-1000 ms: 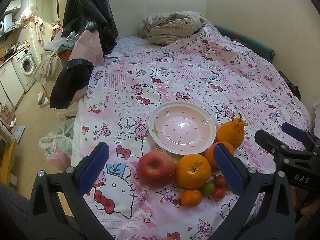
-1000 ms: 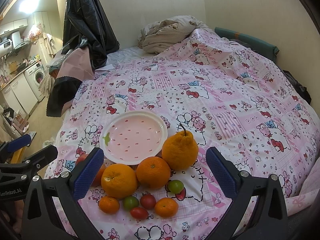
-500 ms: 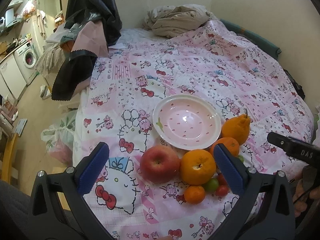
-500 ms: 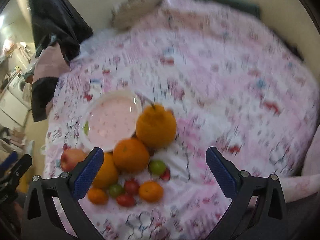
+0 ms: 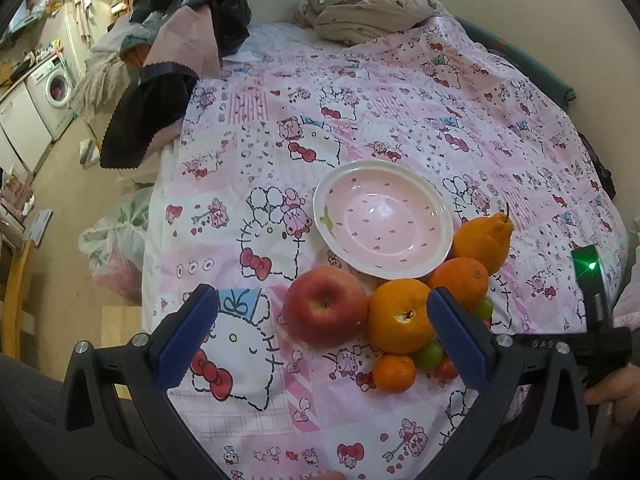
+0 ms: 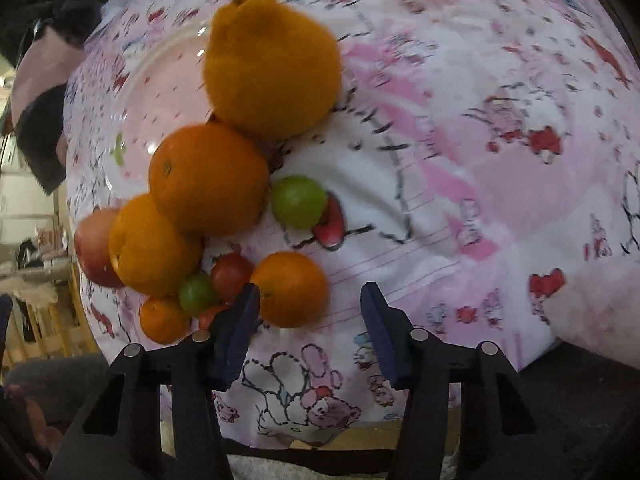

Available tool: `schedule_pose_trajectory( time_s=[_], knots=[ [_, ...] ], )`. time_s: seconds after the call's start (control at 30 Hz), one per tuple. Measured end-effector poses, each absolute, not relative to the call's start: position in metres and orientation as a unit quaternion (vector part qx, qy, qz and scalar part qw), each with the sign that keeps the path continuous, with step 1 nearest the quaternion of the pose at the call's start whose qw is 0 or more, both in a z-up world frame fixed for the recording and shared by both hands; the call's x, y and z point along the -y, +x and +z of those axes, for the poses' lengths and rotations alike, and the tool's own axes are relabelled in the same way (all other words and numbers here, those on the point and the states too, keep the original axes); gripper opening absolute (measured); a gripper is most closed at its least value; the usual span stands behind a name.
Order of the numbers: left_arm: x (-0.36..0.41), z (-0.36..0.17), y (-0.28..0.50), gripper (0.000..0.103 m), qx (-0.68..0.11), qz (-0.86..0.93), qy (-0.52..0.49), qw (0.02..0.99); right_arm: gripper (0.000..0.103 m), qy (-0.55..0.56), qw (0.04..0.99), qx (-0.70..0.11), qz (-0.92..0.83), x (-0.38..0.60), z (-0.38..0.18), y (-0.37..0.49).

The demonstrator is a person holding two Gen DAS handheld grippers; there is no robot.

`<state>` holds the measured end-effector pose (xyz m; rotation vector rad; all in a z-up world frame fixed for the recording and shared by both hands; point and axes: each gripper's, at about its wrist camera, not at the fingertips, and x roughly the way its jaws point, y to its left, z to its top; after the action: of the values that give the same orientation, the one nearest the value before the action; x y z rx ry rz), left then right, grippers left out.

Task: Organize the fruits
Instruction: 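Move the left tool toward the red apple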

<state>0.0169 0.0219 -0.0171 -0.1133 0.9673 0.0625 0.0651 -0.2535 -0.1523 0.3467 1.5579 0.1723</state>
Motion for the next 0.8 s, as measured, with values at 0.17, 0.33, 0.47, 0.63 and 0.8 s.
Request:
schedule_pose_trajectory(
  time_s=[0.17, 0.33, 0.47, 0.63, 0.8],
  knots=[
    [-0.022, -0.018, 0.019, 0.103, -0.469, 0.030, -0.056, 0.881, 0.053, 0.144, 0.684, -0.710, 0.090, 0.241, -0.166, 0.067],
    [-0.031, -0.022, 0.023, 0.103, -0.479, 0.034, -0.068, 0.874, 0.046, 0.141, 0.684, -0.709, 0.102, 0.235, -0.160, 0.066],
    [-0.049, -0.024, 0.026, 0.103, -0.487, 0.048, -0.104, 0.866, 0.046, 0.155, 0.695, -0.694, 0.109, 0.242, -0.140, 0.064],
    [-0.070, -0.034, 0.029, 0.103, -0.508, 0.069, -0.141, 0.847, 0.046, 0.175, 0.720, -0.657, 0.142, 0.246, -0.103, 0.067],
    [-0.075, -0.062, 0.043, 0.101, -0.562, 0.072, -0.164, 0.808, 0.046, 0.185, 0.744, -0.619, 0.173, 0.246, -0.076, 0.072]
  ],
)
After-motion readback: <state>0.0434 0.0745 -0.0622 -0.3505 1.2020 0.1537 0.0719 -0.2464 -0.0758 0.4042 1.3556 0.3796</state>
